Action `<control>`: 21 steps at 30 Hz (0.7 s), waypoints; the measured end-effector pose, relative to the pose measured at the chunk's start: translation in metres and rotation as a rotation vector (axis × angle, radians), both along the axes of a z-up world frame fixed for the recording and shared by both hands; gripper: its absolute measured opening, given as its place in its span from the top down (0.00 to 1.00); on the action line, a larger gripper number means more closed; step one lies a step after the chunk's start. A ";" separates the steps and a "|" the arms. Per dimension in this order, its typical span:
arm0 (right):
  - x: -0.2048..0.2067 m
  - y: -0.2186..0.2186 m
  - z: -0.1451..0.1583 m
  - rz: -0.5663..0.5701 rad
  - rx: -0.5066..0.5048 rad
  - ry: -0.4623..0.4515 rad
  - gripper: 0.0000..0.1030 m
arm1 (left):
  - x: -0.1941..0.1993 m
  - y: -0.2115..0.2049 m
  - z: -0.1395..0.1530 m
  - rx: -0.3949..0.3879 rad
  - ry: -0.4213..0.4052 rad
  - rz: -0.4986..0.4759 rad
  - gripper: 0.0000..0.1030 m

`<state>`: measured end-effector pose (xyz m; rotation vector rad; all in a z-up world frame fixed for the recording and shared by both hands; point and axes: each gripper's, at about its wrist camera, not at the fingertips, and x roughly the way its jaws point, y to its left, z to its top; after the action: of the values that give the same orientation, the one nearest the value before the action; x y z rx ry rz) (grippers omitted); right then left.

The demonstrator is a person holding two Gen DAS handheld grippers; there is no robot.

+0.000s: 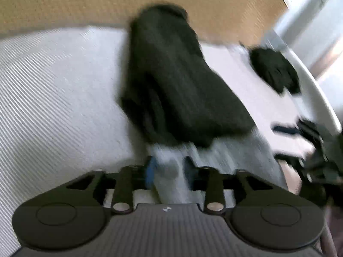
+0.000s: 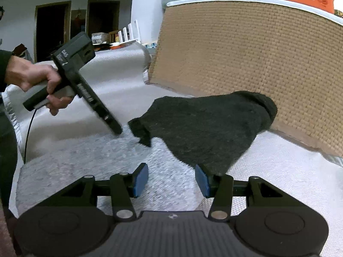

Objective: Fold clothes

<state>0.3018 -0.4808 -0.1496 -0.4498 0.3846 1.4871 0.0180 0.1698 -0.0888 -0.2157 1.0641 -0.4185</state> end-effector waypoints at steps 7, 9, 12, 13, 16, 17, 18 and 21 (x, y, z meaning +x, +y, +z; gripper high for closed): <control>-0.007 0.012 -0.006 0.030 -0.056 0.007 0.67 | -0.009 -0.021 -0.019 0.046 0.042 -0.056 0.84; -0.006 0.016 -0.009 0.021 -0.065 0.004 0.67 | -0.013 -0.029 -0.015 0.101 0.025 -0.077 0.87; -0.008 0.018 -0.007 -0.002 -0.065 -0.011 0.67 | -0.019 -0.035 -0.009 0.179 0.023 -0.090 0.90; -0.009 0.017 -0.005 -0.009 -0.061 -0.016 0.67 | -0.022 -0.034 -0.008 0.207 0.024 -0.091 0.92; -0.012 0.016 -0.002 -0.036 -0.047 -0.043 0.67 | -0.034 -0.027 -0.005 0.245 0.029 -0.084 0.92; -0.011 0.016 -0.001 -0.041 -0.047 -0.040 0.67 | -0.039 -0.023 -0.004 0.244 0.029 -0.077 0.92; -0.011 0.017 0.000 -0.044 -0.047 -0.037 0.67 | -0.043 -0.020 -0.003 0.242 0.030 -0.069 0.92; -0.011 0.015 0.000 -0.041 -0.051 -0.034 0.67 | -0.054 -0.010 0.001 0.235 0.036 -0.056 0.92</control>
<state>0.2909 -0.4654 -0.1496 -0.5042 0.4039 1.4304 -0.0364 0.1595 -0.0878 0.0152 1.1466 -0.3373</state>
